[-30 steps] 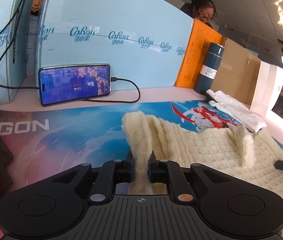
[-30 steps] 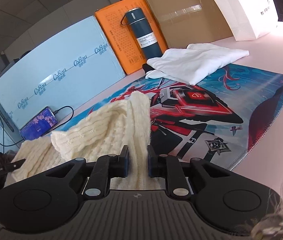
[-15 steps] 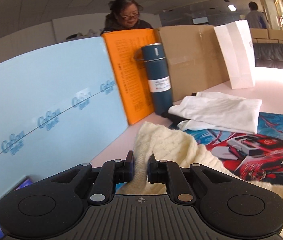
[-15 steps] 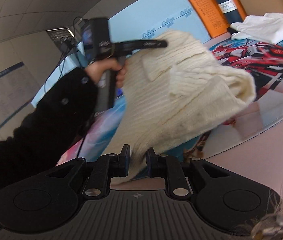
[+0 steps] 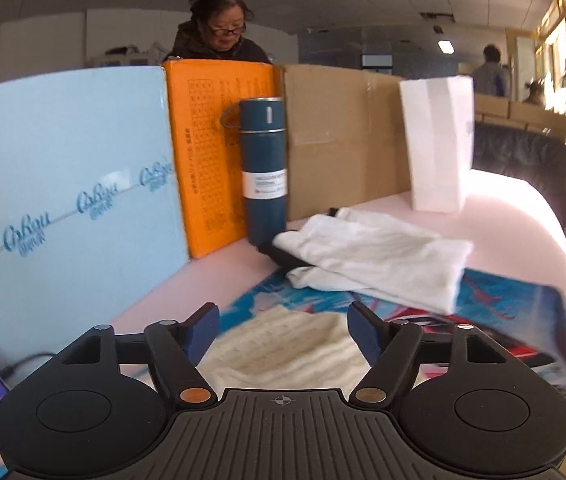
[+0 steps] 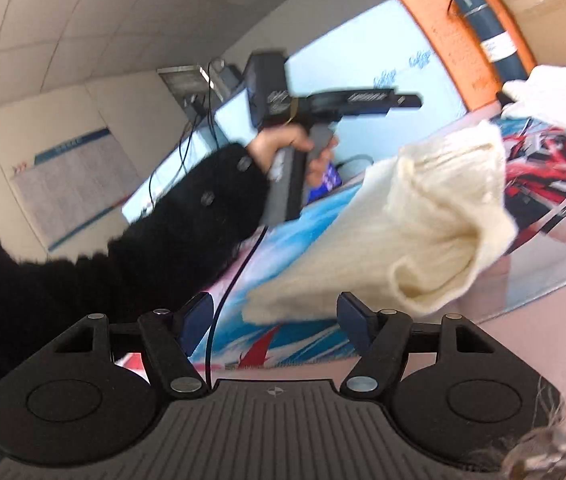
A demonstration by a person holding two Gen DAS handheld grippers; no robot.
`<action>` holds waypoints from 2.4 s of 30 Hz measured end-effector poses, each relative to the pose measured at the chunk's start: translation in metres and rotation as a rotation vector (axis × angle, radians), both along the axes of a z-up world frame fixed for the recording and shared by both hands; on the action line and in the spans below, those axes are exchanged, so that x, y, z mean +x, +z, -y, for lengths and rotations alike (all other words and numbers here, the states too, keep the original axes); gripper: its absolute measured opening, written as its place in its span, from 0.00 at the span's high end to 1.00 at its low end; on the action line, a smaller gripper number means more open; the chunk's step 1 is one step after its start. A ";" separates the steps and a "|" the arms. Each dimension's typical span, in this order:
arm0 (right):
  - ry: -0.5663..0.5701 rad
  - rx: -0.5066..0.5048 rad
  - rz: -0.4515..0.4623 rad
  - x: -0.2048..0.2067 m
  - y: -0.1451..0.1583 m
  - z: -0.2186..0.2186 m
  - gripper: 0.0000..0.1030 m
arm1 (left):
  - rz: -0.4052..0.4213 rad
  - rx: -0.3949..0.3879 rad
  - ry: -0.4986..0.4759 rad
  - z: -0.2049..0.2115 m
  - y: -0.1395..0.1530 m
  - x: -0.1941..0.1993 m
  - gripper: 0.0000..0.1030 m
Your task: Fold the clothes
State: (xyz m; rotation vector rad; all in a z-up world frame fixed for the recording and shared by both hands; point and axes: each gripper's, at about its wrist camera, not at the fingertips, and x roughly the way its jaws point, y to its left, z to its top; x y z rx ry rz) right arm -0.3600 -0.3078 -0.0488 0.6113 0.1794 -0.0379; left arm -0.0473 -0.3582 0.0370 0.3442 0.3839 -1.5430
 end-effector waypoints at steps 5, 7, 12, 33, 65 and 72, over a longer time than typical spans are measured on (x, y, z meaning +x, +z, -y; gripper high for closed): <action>-0.213 -0.162 0.045 -0.012 0.022 0.027 0.31 | -0.104 0.047 -0.067 -0.054 -0.004 -0.014 0.20; -0.239 -0.211 0.000 0.002 0.027 0.041 0.31 | -0.081 0.046 -0.053 -0.079 -0.008 -0.024 0.20; -0.155 -0.258 -0.156 0.057 0.021 0.073 0.32 | 0.017 0.107 -0.008 -0.128 -0.036 -0.047 0.18; -0.036 -0.423 -0.305 0.095 0.003 0.018 0.39 | 0.000 0.064 0.110 -0.178 -0.054 -0.048 0.18; -0.052 -0.528 -0.187 0.016 0.008 -0.006 0.05 | 0.049 -0.058 0.041 -0.195 -0.038 -0.061 0.04; -0.072 -0.670 -0.372 0.032 -0.011 -0.005 0.05 | 0.292 0.105 -0.120 -0.200 -0.063 -0.099 0.03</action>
